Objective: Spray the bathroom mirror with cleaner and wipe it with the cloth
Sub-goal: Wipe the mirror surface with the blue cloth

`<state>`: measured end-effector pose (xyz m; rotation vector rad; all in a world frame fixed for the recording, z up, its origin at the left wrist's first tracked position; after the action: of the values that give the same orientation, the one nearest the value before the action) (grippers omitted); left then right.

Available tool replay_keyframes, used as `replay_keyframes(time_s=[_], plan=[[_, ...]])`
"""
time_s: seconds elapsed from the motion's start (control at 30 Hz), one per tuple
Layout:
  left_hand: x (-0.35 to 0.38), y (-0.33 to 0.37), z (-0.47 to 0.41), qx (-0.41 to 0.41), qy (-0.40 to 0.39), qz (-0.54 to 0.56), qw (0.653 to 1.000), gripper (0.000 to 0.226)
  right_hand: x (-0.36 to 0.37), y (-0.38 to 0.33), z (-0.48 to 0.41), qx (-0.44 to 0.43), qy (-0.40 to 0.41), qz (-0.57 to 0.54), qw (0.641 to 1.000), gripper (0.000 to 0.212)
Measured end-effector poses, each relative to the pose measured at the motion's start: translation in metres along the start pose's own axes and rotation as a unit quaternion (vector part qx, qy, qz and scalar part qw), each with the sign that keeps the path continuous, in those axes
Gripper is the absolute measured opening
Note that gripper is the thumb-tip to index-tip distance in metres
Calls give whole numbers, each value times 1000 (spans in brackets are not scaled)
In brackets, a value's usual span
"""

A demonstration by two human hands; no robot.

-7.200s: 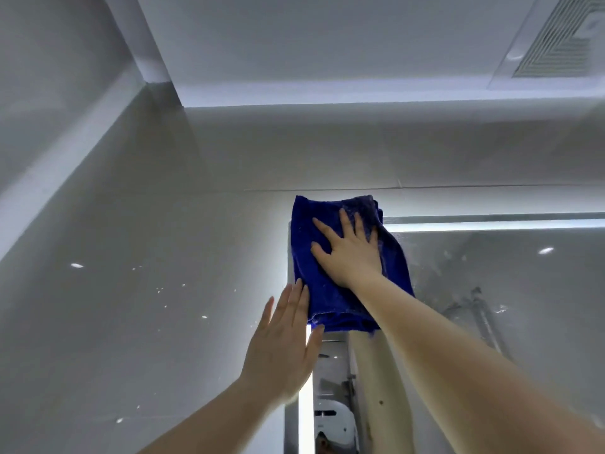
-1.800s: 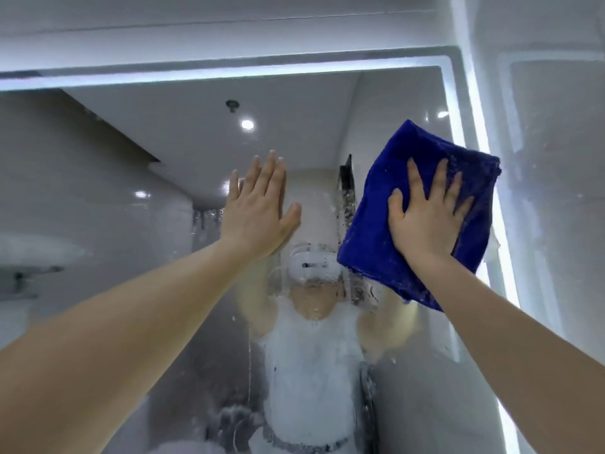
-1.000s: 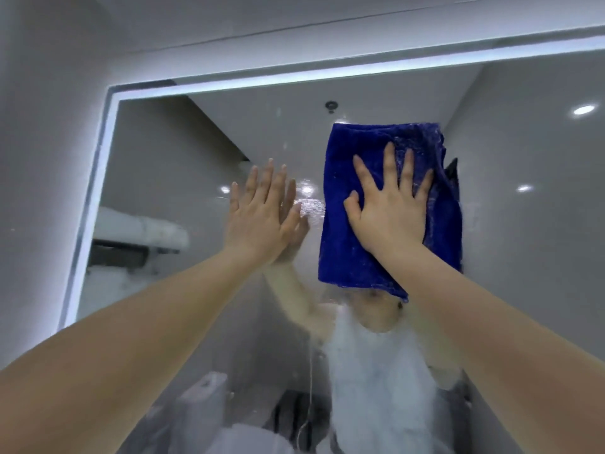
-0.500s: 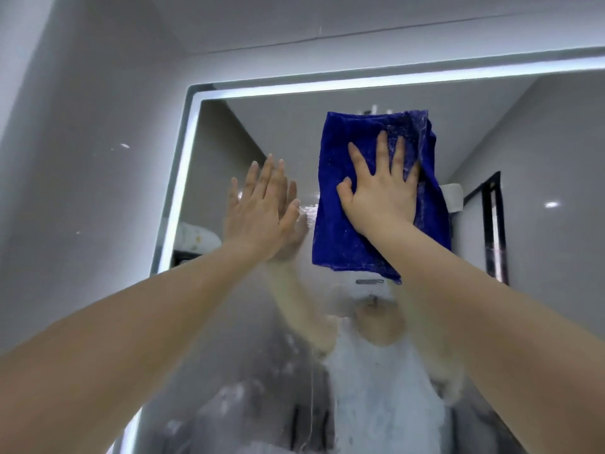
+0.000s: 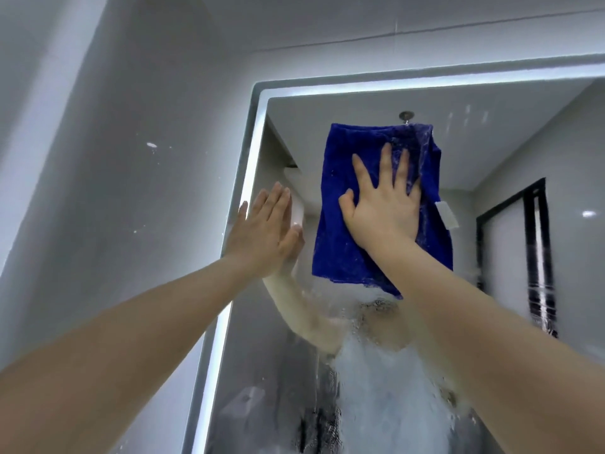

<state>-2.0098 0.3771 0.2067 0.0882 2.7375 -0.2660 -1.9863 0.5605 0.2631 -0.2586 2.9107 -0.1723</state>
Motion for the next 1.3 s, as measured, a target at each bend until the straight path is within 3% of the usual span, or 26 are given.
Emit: replay_keyframes(time_s=[0.23,0.33,0.53,0.67,0.8,1.0,1.13,1.3], plan=[[-12,3,3,34,-48,40,997,66,2,1,1,2,21,-19,1000,59],[-24,1,11,51,-30,82,995,63,5,-6,5,16,23,-15,999,59],[-25,-42,26,32,-5,30,999,65,27,-67,37,-28,-22,-15,999,60],[-11,-60,24,112,-42,14,993,66,36,-93,42,-7,-18,-20,1000,60],[6,-62,24,144,-1,57,988,62,37,-106,38,6,-15,3,1000,60],[25,-68,19,152,111,122,975,62,40,-124,21,-30,-5,33,999,58],[22,-65,22,148,119,127,974,65,38,-123,17,-34,-13,48,998,58],[34,-87,48,94,59,123,986,76,37,-126,19,-18,-28,38,999,57]])
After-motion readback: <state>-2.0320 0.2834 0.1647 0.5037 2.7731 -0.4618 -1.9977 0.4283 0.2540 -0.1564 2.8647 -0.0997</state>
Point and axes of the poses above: each hand's wrist, its own z-axis away from the middle knuckle, its own x-axis out of the palm, y = z × x, the point moved 7 cm from there along -z, towards the middle knuckle, and after that the axes turned 11 degrees about x, right-handed, at the moved point
